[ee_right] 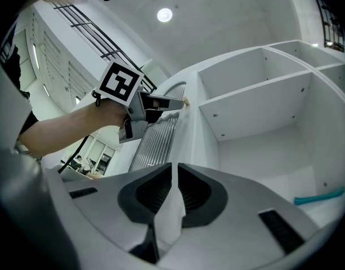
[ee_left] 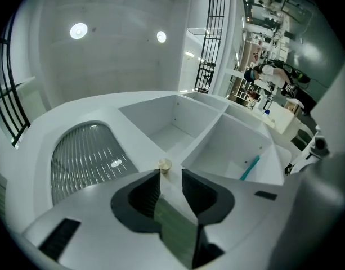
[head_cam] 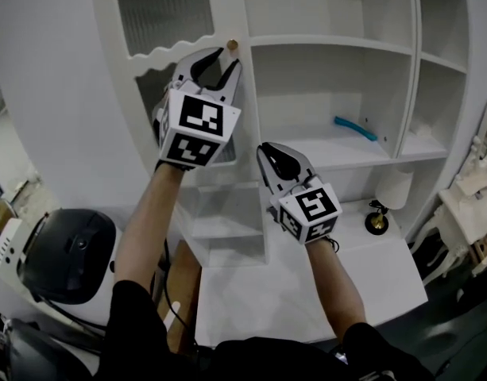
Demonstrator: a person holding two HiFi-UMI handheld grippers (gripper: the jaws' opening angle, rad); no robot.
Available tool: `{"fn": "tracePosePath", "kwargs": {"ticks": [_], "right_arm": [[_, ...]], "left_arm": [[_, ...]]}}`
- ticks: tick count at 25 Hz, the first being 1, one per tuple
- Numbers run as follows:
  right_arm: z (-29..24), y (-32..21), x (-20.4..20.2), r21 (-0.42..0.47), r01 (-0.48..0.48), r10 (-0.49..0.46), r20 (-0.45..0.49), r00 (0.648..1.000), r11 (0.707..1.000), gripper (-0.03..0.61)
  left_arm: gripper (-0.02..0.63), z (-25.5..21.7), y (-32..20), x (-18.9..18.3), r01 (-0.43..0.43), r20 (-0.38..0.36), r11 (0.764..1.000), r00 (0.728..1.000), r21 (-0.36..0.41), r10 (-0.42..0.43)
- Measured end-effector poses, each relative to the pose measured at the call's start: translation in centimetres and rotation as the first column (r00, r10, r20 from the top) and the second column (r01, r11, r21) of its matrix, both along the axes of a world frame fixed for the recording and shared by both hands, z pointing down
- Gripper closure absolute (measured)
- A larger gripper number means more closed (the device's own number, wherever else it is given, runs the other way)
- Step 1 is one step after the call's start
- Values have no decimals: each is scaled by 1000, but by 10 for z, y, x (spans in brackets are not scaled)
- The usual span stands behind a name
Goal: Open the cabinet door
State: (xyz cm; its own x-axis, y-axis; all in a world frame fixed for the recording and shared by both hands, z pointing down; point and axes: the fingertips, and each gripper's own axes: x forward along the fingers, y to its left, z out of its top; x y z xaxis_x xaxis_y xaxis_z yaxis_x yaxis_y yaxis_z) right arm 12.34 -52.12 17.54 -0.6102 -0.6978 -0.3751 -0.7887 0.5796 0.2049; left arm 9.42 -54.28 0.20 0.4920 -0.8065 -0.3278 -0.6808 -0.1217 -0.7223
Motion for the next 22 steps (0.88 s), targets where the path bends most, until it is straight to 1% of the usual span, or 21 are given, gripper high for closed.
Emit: {"fn": "tracePosePath", "kwargs": {"ticks": [1,2,3,9,15,18,19,22], "right_arm": [[0,-2,0,0,7,-7,1,1000,1000,534],[-1,-4,1,1,13,-13,2,1000,1000,502],[-1,-7,2,1,16,-16,3,1000,1000,492],[-6,-18,4,7,16,-16,17,1000,1000,492],[-5,-21,8,5,17,-17,9,1000,1000,492],[-7,-20,9,5,17,-18,8,1000,1000,493],[-7,-20,9,4,20,-20,9,1000,1000,493],[-8,-19,9,1,32,-32,13,999,1000,492]], "left_arm": [[500,0,-2,1,-5,-2,1000,1000,-2,5],[500,-1,-5,3,-8,-1,1000,1000,-3,8],[500,-1,-8,4,-8,2,1000,1000,-1,8],[500,-10,-18,7,-11,-4,1000,1000,26,12],[501,-19,-18,14,-30,-31,998,999,57,32],[512,-23,-19,12,-12,-51,997,999,81,16],[523,-23,-19,11,-5,-50,997,999,82,9],[528,-22,-18,10,1,-39,998,999,63,1]]}}
